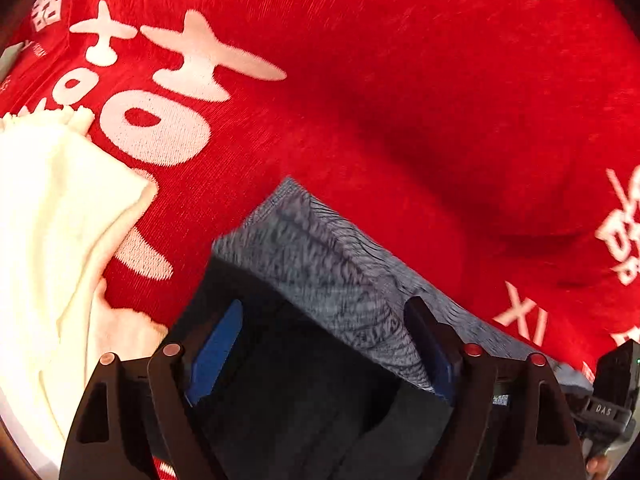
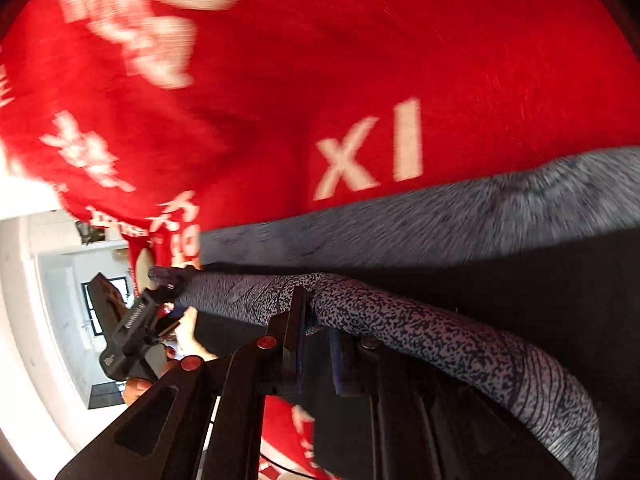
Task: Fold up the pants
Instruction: 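Carry the cuffs over onto the waistband with both grippers and release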
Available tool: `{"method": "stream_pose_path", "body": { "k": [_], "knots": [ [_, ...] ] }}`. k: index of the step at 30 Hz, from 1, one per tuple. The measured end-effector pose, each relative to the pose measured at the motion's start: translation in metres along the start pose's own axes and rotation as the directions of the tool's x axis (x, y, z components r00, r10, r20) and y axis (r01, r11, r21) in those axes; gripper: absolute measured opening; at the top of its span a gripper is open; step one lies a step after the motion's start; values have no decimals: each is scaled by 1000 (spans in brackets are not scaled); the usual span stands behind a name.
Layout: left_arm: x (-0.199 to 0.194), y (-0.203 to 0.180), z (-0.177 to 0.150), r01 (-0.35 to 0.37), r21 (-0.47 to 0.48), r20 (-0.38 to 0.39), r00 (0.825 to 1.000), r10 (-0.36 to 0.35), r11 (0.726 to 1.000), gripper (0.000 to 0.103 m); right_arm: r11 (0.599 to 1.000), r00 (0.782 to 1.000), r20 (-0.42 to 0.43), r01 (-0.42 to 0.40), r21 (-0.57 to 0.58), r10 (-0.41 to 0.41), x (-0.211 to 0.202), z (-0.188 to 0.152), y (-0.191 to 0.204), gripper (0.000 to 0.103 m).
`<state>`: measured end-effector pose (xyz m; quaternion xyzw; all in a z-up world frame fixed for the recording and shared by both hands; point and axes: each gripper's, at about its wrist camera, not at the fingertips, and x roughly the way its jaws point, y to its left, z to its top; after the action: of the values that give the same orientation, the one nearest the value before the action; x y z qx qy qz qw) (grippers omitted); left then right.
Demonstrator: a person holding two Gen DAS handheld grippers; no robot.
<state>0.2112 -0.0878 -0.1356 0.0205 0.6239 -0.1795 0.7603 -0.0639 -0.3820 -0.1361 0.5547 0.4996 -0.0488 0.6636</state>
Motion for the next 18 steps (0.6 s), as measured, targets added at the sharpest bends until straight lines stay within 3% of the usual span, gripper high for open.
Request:
{"method": "stream_pose_path", "body": {
  "k": [5, 8, 10, 11, 14, 16, 18],
  "knots": [
    [-32, -8, 0, -82, 43, 53, 995, 80, 996, 86, 1000, 999, -38, -15, 23, 15, 5, 9, -7, 17],
    [-58, -14, 5, -150, 72, 118, 983, 141, 986, 86, 1000, 1000, -25, -13, -4, 12, -10, 15, -2, 46],
    [-70, -21, 2, -188, 101, 125, 977, 175, 977, 86, 999, 1000, 26, -17, -32, 18, -29, 20, 4, 76],
    [-73, -22, -1, -191, 115, 117, 977, 177, 975, 86, 999, 998, 64, -3, -44, 5, -42, 21, 5, 79],
    [-74, -46, -32, -153, 212, 46, 988, 147, 965, 86, 998, 990, 137, 23, -60, -15, -79, 11, 6, 81],
    [-70, -69, -62, -97, 276, -17, 994, 106, 956, 86, 994, 982, 173, 86, -65, -73, -100, -8, 3, 81],
    [-66, -95, -99, -13, 347, -105, 993, 53, 938, 86, 977, 962, 207, 200, -78, -181, -121, -42, -3, 81]
  ]
}}
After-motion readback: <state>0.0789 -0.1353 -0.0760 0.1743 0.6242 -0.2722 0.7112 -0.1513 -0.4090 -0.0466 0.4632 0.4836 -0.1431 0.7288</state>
